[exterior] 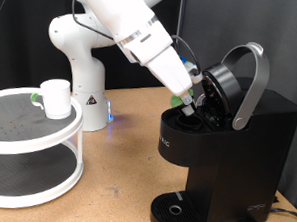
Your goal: Make a cup of coffee with the keurig machine
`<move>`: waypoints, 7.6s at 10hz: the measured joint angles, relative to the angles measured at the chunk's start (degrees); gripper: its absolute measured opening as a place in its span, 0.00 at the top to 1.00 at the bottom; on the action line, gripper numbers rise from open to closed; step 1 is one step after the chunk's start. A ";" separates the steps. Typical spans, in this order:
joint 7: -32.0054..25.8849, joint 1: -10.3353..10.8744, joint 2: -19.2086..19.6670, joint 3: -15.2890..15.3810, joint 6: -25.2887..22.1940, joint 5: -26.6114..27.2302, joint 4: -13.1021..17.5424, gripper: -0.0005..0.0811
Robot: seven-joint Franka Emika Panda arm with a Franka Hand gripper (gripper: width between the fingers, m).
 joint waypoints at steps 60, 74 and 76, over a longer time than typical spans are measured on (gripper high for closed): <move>11.21 -0.52 -4.51 5.79 -15.24 5.95 12.60 0.01; 17.69 0.96 -0.47 14.91 -6.05 6.03 13.87 0.04; 17.67 0.97 0.27 15.21 -6.05 6.03 13.88 0.26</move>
